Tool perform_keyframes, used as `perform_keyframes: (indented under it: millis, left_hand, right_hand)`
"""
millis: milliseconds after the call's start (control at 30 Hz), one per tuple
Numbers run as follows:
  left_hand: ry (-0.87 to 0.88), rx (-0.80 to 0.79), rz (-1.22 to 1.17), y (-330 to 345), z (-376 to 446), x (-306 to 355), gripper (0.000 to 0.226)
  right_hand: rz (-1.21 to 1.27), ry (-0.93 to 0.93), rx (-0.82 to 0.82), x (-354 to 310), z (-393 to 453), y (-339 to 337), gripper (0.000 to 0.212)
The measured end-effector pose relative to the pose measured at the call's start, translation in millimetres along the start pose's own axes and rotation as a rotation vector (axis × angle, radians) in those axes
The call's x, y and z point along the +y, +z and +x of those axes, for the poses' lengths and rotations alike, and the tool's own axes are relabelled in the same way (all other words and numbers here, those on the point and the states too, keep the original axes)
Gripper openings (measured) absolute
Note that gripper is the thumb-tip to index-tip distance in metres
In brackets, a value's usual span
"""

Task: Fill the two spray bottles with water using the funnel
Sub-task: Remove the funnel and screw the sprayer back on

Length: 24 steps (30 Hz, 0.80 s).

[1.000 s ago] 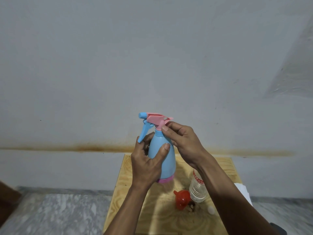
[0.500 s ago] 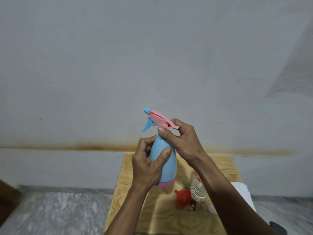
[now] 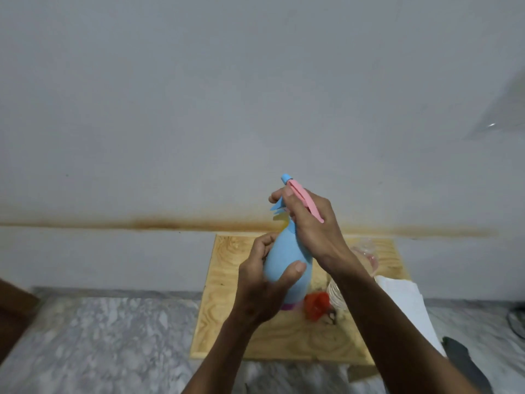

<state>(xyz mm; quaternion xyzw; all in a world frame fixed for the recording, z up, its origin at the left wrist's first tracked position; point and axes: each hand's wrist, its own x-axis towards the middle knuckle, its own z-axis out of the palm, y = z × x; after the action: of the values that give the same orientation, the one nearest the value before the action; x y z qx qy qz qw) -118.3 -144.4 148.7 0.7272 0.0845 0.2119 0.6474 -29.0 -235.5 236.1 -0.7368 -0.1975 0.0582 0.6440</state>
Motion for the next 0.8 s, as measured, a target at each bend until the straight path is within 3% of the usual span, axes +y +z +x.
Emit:
perform_keyframes:
  millis: [333, 433, 633, 800]
  left_hand:
    - [0.013, -0.06, 0.232, -19, -42, -81, 0.066]
    - [-0.071, -0.042, 0.242, -23, -57, -106, 0.08]
    - [-0.276, -0.202, 0.132, -34, -63, -134, 0.058]
    - [-0.436, -0.12, 0.058, -27, -82, -155, 0.052]
  right_hand:
    - [-0.045, 0.183, 0.348, 84, -31, 55, 0.041]
    - [-0.093, 0.247, 0.345, 103, -39, 65, 0.037]
    - [-0.177, 0.384, 0.22, 150, -44, 78, 0.033]
    - [-0.23, 0.511, 0.139, 170, -48, 89, 0.036]
